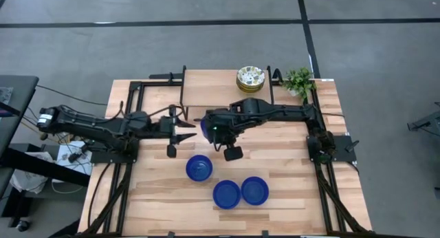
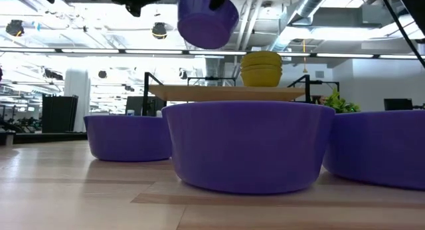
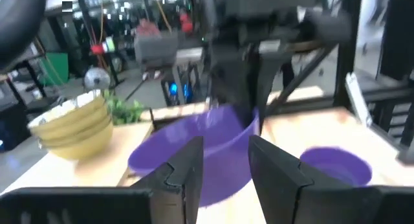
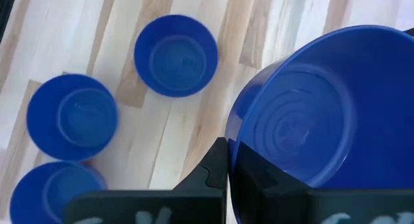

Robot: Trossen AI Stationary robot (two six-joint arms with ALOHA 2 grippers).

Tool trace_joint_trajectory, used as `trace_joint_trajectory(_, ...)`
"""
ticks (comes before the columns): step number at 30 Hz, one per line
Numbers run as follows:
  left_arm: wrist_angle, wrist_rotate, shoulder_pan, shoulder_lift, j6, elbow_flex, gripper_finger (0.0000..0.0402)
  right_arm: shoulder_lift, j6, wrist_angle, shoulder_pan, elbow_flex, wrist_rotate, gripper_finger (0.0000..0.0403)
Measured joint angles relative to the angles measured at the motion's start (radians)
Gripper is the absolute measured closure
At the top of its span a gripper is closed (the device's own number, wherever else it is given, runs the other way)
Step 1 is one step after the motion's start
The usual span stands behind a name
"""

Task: Pick & Place Mini bowls
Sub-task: Put the blue bowl on the shelf

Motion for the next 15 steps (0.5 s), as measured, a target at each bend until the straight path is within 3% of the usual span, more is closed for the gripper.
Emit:
trace_joint_trajectory(7,-0.131,-0.032,0.000,0.058,0.049,0.068,0.0280,0.000,0.048,-0.087,0.020,0.000,0.003,0.0403)
trace_joint_trajectory(15,-0.142,-0.042,-0.002,0.138,0.093,0.093,0.0280,0.000,0.030,-0.122,0.040,-0.023,0.006,0.0403)
